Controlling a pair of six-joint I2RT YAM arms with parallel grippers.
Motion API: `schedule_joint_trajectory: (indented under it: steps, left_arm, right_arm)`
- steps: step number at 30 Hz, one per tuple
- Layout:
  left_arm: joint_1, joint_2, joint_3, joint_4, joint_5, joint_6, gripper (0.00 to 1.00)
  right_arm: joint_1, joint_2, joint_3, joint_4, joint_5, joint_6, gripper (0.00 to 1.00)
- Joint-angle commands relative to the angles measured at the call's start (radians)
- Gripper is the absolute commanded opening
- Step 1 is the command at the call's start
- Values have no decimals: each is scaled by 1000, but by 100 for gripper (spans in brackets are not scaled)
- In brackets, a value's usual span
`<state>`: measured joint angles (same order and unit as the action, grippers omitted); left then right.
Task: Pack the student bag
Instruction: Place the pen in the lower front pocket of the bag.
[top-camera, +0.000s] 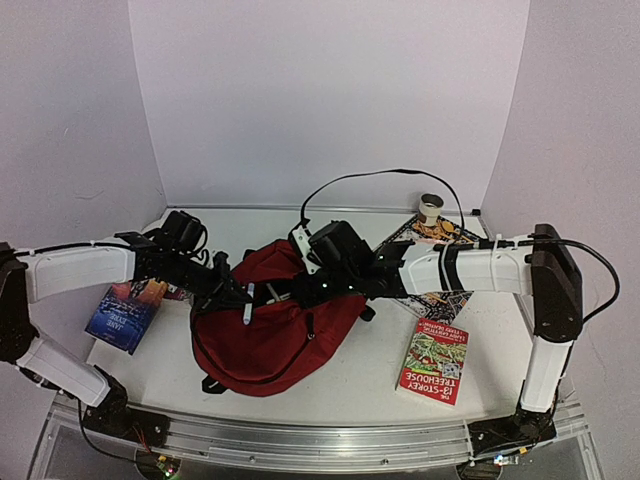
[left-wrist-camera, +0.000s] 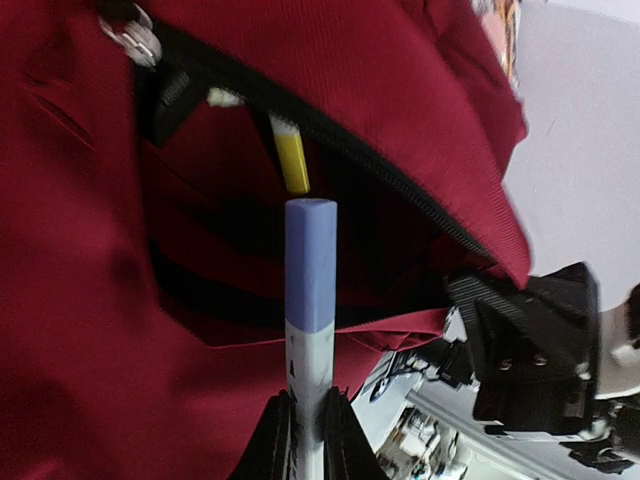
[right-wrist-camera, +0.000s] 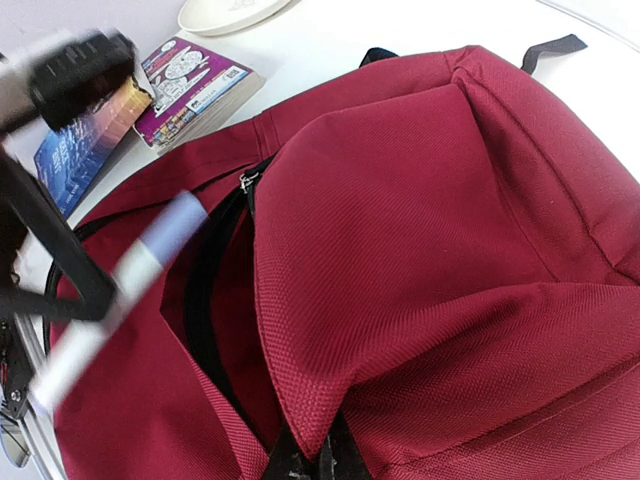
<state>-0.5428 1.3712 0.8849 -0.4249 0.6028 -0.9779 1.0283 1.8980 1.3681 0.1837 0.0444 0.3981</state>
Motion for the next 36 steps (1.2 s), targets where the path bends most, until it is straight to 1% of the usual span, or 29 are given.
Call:
schedule_joint_trajectory:
  steps: [1, 11, 16, 18, 23, 26, 30, 36]
  left_arm:
    - [-60, 65, 76, 56, 55, 0, 0]
    - [-76, 187, 162, 75, 57, 21, 0]
    - [-67, 235, 205, 77, 14, 16, 0]
    - [-59, 249, 216, 77, -17, 3, 0]
    - [-48, 268, 239, 85, -145, -45, 0]
    - [-48, 271, 236, 120, -211, -90, 0]
    - [-53, 278, 221, 181, -258, -154, 0]
    - [-87, 284, 163, 280, -339, -261, 0]
  right_arm:
    - [5, -11, 53, 31, 6, -4, 0]
    - [5, -21, 43, 39, -11, 1, 0]
    - [6, -38, 24, 53, -25, -2, 0]
    - [7, -43, 18, 59, -33, -6, 0]
    - [14, -47, 14, 66, -36, -10, 0]
    - [19, -47, 14, 69, -67, -9, 0]
    - [20, -45, 19, 72, -83, -11, 0]
    - [20, -38, 36, 72, -100, -18, 0]
